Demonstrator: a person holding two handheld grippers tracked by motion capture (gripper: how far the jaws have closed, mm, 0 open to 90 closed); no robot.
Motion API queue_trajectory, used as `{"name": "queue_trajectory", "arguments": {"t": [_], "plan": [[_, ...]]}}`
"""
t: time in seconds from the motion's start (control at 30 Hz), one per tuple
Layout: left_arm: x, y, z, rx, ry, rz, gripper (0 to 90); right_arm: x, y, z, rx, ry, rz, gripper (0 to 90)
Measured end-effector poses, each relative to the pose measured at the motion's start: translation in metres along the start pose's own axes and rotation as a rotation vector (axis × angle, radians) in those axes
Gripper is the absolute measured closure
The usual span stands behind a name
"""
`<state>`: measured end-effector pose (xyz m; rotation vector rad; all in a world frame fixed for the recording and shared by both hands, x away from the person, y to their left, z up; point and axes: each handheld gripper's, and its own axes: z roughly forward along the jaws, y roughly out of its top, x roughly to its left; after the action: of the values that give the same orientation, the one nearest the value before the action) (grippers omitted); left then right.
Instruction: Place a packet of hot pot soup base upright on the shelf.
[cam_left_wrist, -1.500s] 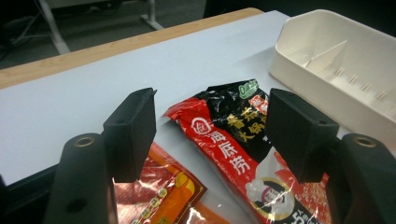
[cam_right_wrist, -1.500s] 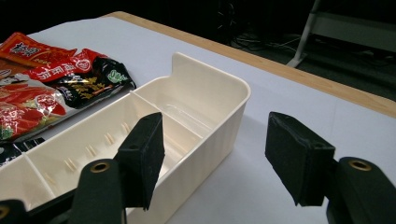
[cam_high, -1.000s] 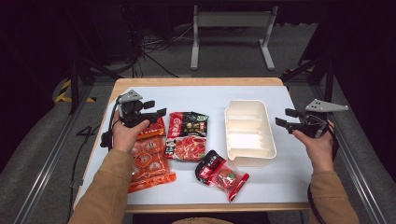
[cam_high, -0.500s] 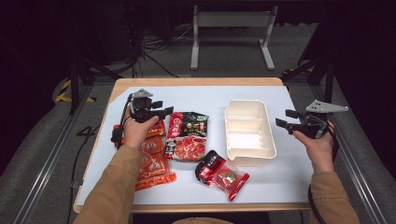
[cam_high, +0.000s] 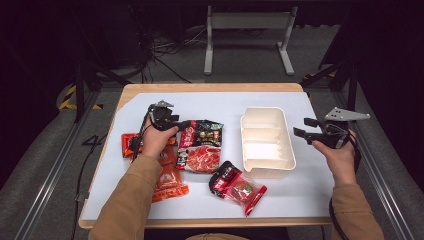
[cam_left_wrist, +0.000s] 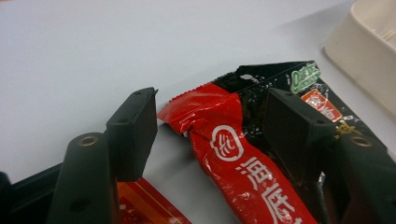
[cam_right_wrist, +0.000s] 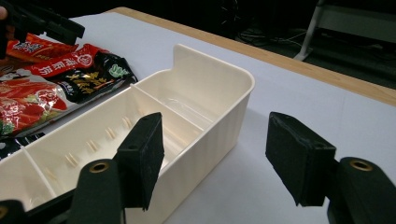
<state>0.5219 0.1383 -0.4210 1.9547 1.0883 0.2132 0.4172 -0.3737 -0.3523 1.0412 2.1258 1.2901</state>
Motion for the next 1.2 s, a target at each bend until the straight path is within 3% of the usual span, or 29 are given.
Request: {"name": "queue_trajectory", "arguments": {"t": [0.13,0.47,0.73,1.0,1.07,1.13,1.2], "plan": [[0.000,-0.001,0.009,0.053,0.003,0.009,36.1,0.000,-0.001,0.001,0.005,-0.001,-0.002,37.3],[-0.004,0.001,0.016,0.079,0.015,0.007,37.2,0.000,-0.002,0.003,0.013,0.000,-0.001,36.9],[-0.001,-0.003,0.022,0.132,0.023,-0.007,41.0,0.000,-0.002,0.004,0.017,0.003,-0.001,36.5],[-0.001,-0.003,0.025,0.159,0.030,-0.023,50.3,0.000,-0.002,0.005,0.018,0.008,-0.001,36.2],[-0.001,-0.003,0.025,0.165,0.026,-0.033,54.8,0.001,-0.002,0.005,0.018,0.008,-0.001,36.2],[0.000,-0.005,0.025,0.172,-0.012,-0.062,65.4,0.000,-0.002,0.005,0.018,0.009,0.000,36.1],[-0.001,-0.005,0.026,0.171,-0.018,-0.058,71.7,0.001,-0.002,0.005,0.018,0.010,0.000,36.1]]}}
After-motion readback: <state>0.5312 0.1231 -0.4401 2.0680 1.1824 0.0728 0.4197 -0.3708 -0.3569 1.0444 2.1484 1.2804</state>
